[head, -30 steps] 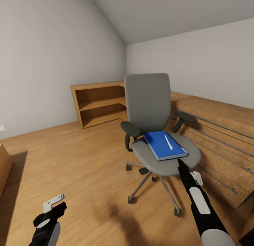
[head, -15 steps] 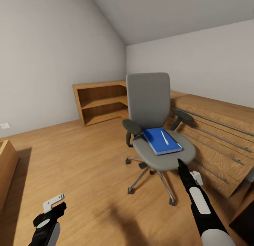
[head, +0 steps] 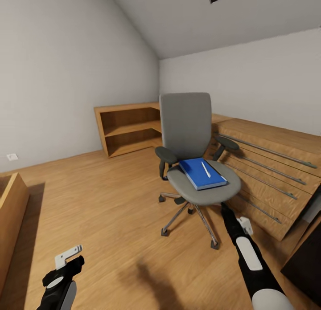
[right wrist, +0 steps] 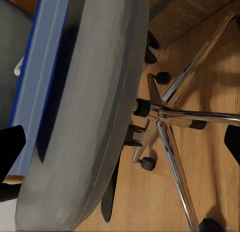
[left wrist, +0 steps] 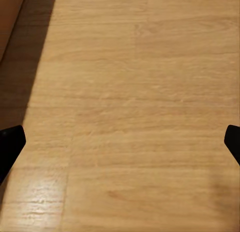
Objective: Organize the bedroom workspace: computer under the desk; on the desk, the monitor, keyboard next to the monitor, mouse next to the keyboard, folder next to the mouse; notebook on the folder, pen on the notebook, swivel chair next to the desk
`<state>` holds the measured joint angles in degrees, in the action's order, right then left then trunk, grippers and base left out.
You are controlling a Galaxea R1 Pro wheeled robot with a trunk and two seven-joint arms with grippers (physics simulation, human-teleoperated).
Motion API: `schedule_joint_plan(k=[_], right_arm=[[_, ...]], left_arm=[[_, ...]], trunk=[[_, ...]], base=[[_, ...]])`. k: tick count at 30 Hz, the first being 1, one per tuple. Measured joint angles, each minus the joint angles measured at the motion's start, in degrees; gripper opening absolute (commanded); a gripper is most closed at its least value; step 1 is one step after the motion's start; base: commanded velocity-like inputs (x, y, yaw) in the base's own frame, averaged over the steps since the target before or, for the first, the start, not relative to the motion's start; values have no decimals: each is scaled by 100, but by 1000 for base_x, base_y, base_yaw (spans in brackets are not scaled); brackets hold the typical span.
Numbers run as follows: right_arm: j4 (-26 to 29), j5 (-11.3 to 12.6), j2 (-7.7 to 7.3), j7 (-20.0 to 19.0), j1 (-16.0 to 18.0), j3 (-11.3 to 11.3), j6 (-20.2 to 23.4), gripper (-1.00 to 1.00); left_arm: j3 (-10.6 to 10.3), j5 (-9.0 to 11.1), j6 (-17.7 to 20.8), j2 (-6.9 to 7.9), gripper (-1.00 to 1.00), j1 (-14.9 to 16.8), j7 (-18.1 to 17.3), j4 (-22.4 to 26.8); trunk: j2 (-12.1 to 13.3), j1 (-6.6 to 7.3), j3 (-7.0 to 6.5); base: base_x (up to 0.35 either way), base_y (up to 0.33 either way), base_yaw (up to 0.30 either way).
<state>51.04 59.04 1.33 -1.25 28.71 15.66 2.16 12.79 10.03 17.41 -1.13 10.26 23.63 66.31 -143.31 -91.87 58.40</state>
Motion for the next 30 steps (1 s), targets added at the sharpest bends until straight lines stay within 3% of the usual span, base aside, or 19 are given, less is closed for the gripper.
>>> schedule_joint_plan(k=[6, 7, 9, 13, 15, 20, 28, 29, 30], right_arm=[[-426, -577, 2, -7, 0, -26, -15, 100], [-557, -794, 5, -8, 0, -31, -23, 100], [-634, -917, 8, -8, 0, -33, -27, 100], [-995, -1410, 18, -9, 0, -39, -43, 100], [-1321, -1778, 34, -9, 0, -41, -51, 100], [-1864, -2296, 48, -10, 0, -40, -151, 100], [-2695, -2768, 57, -50, -1, -34, -825, 100], [-3081, -2949, 61, -176, -3, -38, -1265, 100], [-3187, -3008, 62, -225, -1, -41, -1386, 100]], left_arm=[[0, 0, 4, 6, 100, 0, 4, -121], [0, 1, 2, 7, 100, 0, 5, -172], [0, 0, 2, 10, 100, 0, 5, -211], [0, -5, 0, 20, 100, 0, 5, -409], [-1, -6, -3, 24, 100, 0, 5, -566], [-1, -8, -11, 27, 100, 0, 5, -842], [-2, -9, -23, 19, 100, 0, 1, -1271], [-1, -6, -25, 14, 100, 0, -1, -1471], [-2, -9, -26, 14, 100, 0, -2, -1525]], trunk=[[8, 16, -133], [11, 19, -155], [90, 62, -191], [250, 150, -263], [331, 194, -299], [531, 304, -388], [852, 479, -532], [892, 501, -549], [932, 523, -568]], base=[[-3, 0, 0], [-1, 0, 0], [0, 0, 0], [0, 0, 0], [0, 0, 0], [0, 0, 0], [0, 0, 0], [0, 0, 0], [0, 0, 0]])
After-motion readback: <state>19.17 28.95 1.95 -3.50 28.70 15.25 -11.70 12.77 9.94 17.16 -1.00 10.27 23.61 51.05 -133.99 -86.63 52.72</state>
